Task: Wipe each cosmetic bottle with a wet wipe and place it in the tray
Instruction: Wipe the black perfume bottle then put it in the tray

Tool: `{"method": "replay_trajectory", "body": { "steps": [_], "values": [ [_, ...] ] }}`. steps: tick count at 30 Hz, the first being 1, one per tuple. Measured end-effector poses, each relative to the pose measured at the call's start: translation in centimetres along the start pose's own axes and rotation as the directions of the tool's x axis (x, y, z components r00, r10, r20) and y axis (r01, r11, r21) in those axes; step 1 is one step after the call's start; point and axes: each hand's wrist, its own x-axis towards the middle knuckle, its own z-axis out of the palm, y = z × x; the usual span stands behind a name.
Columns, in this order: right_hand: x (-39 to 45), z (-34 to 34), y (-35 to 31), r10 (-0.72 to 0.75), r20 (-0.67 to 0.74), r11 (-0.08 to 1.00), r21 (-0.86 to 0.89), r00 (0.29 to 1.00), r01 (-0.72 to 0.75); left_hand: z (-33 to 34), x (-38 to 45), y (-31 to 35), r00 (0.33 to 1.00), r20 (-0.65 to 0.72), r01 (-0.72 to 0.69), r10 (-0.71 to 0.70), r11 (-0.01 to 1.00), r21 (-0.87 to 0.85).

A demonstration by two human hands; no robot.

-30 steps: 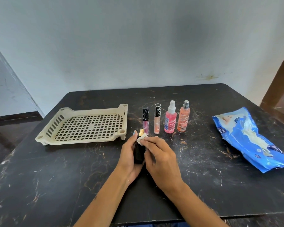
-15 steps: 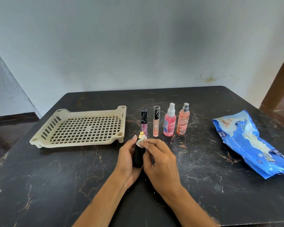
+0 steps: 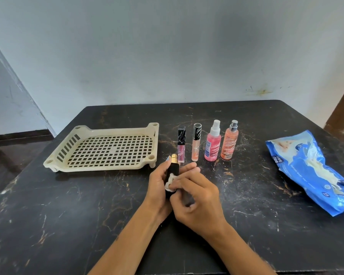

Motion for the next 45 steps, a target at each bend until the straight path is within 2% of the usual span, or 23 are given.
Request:
{"method": "replay_trajectory", "body": {
  "steps": [2, 7, 11, 14, 19, 22, 29, 33, 35, 37, 41, 45],
  "values": [
    [-0.1, 0.0, 0.1, 0.009, -0.013, 1.000, -0.015, 1.000, -0.009, -0.1, 0.2, -0.1, 1.000, 0.005, -0.013, 0.013, 1.000, 0.006],
    [0.1, 0.6, 0.9, 0.208, -0.088, 0.974, -0.067, 0.974, -0.214, -0.1, 0.4, -0.3, 0.995, -0.036, -0.089, 0.091, 0.995, 0.047],
    [0.1, 0.0, 0.1, 0.112, -0.053, 0.994, -0.006, 0.992, -0.112, -0.3, 0.3, -0.3, 0.999, -0.032, -0.029, 0.029, 1.000, 0.009],
    [-0.2, 0.0, -0.2, 0.040, -0.036, 0.999, -0.004, 0.999, -0.040, -0.4, 0.4, -0.2, 0.999, -0.002, -0.039, 0.039, 0.998, -0.052],
    [0.3, 0.0, 1.1, 0.212, -0.151, 0.973, -0.064, 0.966, -0.223, 0.1, -0.1, -0.3, 0.993, 0.020, -0.116, 0.115, 0.992, 0.054],
    [0.2, 0.0, 1.1, 0.228, -0.139, 0.968, -0.072, 0.964, -0.239, 0.2, -0.3, -0.5, 0.993, 0.022, -0.117, 0.116, 0.991, 0.065],
    [-0.5, -0.1, -0.2, 0.032, -0.006, 0.999, -0.014, 0.999, -0.032, 0.1, 0.3, -0.1, 0.996, -0.003, -0.088, 0.088, 0.992, -0.095],
    [-0.1, 0.2, 0.6, 0.135, -0.074, 0.984, -0.103, 0.988, -0.142, 0.5, -0.2, -0.4, 0.999, 0.019, -0.048, 0.048, 0.998, -0.031],
    [0.0, 0.2, 0.6, 0.142, -0.064, 0.982, -0.116, 0.988, -0.149, 0.7, -0.4, -0.4, 0.999, 0.016, -0.042, 0.042, 0.999, -0.020],
    [-0.2, 0.1, 0.2, 0.067, -0.019, 0.991, -0.112, 0.998, -0.069, 0.8, -0.3, -0.2, 0.998, 0.041, -0.052, 0.054, 0.997, -0.065],
    [-0.4, -0.5, -0.8, -0.134, 0.086, 0.986, -0.091, 0.987, 0.142, 0.7, 0.1, 0.3, 0.990, -0.045, -0.137, 0.131, 0.977, -0.161],
    [-0.5, -0.4, -1.1, -0.217, 0.157, 0.970, -0.081, 0.964, 0.231, 0.8, -0.6, 2.2, 0.969, -0.047, -0.249, 0.244, 0.958, -0.146]
  ]
}}
